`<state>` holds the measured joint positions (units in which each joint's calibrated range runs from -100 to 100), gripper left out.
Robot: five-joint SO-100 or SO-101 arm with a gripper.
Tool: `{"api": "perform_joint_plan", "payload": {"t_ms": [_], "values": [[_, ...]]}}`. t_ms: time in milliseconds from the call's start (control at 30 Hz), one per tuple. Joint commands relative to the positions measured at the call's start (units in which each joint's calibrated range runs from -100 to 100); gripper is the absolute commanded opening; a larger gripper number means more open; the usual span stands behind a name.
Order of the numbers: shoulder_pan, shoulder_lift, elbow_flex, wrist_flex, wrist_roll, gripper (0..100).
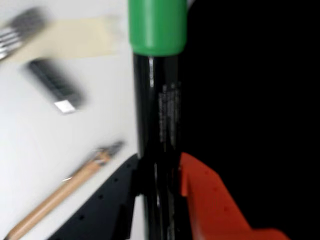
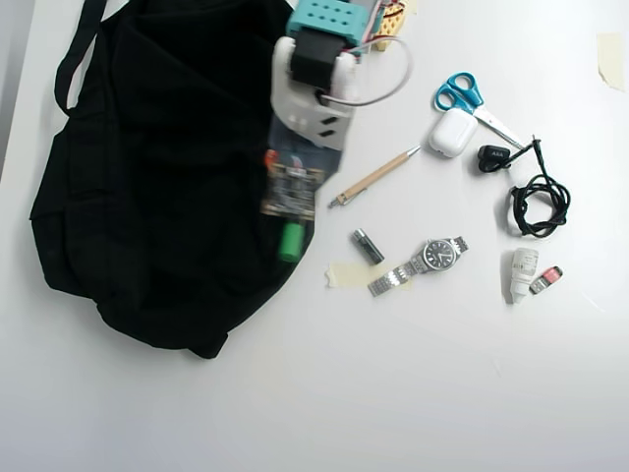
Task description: Put the whiteboard marker into the black bag
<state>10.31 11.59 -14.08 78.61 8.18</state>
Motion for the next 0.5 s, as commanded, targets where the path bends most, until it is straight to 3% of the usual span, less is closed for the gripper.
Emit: {"api": "perform_joint_plan", "payload": {"t_ms": [0,267,300,333,367,400,467], "values": [[8.09,-3.54,-2.54,-0.75,-0.63,2],[21.92,-2.96,-2.54,-3.76,-0.63,4],[22.00,-2.55,-2.54,-5.66,-1.10,10],[22.00,-2.55,-2.54,-7.55,-3.36,28],[21.92,-3.21,-2.18,-7.64,-3.25,40],[21.40,-3.63,-2.63,-6.43,-3.20,38],[16.02,-14.00,-2.27,3.65,-3.41,20]]}}
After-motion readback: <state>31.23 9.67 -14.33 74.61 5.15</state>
